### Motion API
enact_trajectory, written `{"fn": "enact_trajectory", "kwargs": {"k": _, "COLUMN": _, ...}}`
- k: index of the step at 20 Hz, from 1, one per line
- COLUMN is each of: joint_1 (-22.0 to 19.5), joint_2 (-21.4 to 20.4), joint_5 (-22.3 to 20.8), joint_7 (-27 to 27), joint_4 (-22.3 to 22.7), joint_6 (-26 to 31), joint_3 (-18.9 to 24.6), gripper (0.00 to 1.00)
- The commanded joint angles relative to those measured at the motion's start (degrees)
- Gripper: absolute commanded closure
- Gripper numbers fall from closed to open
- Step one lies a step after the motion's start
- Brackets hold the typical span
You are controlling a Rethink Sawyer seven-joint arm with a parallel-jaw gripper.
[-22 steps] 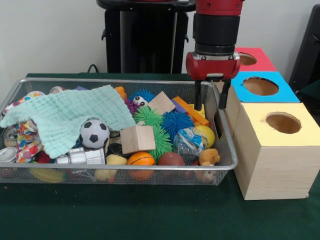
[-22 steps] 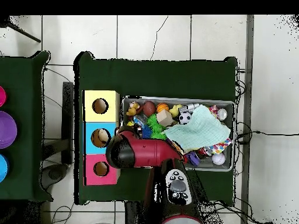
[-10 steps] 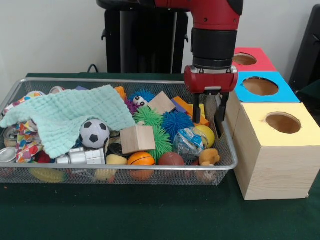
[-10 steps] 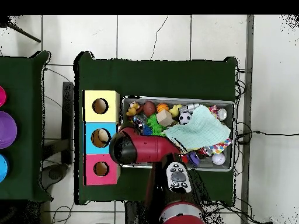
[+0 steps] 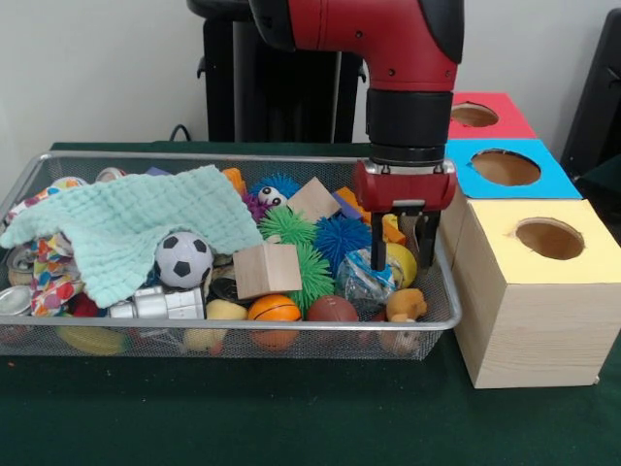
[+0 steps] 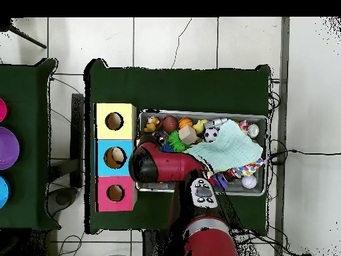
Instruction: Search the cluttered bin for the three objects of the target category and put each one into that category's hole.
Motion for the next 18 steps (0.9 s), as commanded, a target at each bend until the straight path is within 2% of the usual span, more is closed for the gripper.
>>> {"fn": "enact_trajectory", "kwargs": {"k": 1, "joint_1": -2.15, "joint_2": 4.48, "joint_5": -0.79, "joint_7": 9.07, "joint_4": -4.63, "joint_6": -4.66, "joint_3": 3.17, "gripper": 0.00}}
{"fn": "enact_trajectory", "kwargs": {"k": 18, "joint_1": -3.03, "joint_2": 8.44, "joint_5": -1.56, "joint_7": 9.81, "joint_4": -5.54, "joint_6": -10.57, "joint_3": 4.65, "gripper": 0.00}}
